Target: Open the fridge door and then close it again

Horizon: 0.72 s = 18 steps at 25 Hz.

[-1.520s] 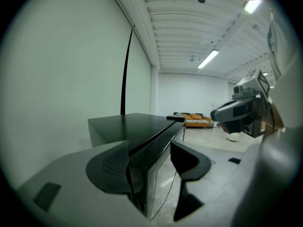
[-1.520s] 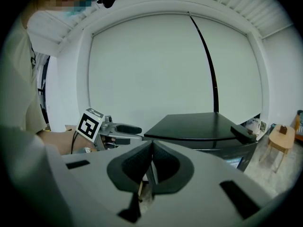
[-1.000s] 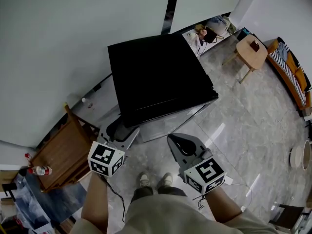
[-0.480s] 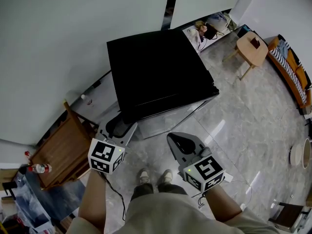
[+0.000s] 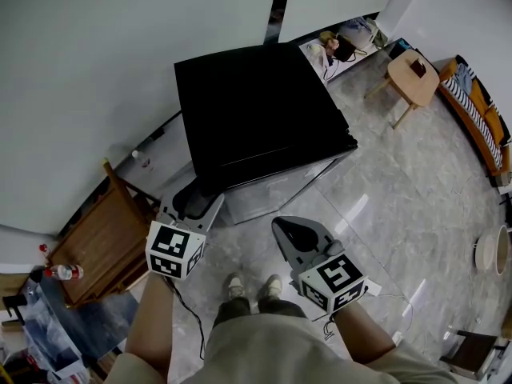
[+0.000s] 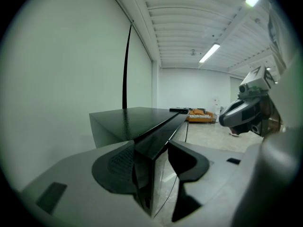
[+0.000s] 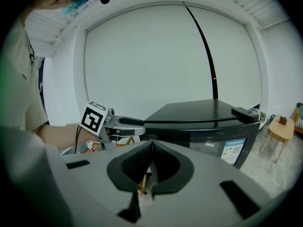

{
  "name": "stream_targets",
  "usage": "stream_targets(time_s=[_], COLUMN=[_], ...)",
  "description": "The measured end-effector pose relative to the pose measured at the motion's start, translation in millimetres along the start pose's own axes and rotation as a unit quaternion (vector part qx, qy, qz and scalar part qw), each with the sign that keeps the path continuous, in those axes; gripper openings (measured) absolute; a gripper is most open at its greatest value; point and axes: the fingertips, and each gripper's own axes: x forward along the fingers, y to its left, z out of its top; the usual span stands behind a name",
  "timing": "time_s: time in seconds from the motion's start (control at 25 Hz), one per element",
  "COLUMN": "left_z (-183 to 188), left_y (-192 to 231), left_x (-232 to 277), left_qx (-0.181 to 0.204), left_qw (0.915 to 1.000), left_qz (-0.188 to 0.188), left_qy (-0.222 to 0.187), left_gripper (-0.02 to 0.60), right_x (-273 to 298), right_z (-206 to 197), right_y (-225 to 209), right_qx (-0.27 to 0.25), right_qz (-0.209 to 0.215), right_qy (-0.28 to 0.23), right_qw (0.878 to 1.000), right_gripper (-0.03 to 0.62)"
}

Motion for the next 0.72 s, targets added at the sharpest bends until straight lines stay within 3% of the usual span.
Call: stream_targets(time_s=[0.4, 0.72], left_z=[-1, -12], left_y=[-5, -42], left_x=[-3, -27], left_qx=[0.005, -0.001], left_qw=[0.9999, 0.9994], left_qz=[0.011, 0.03], left_qy=[-0.007, -0.018], left_gripper=[0.221, 0.21], right_x=[-8, -17], right_z=[-13, -23], right_y=[9, 13], right_qx=[0.005, 0.005], right_qz=[-0.001, -0.008], right_qy=[0.007, 0.005], right_qw=[1.0, 1.0], right_gripper=[-0.003, -0.003])
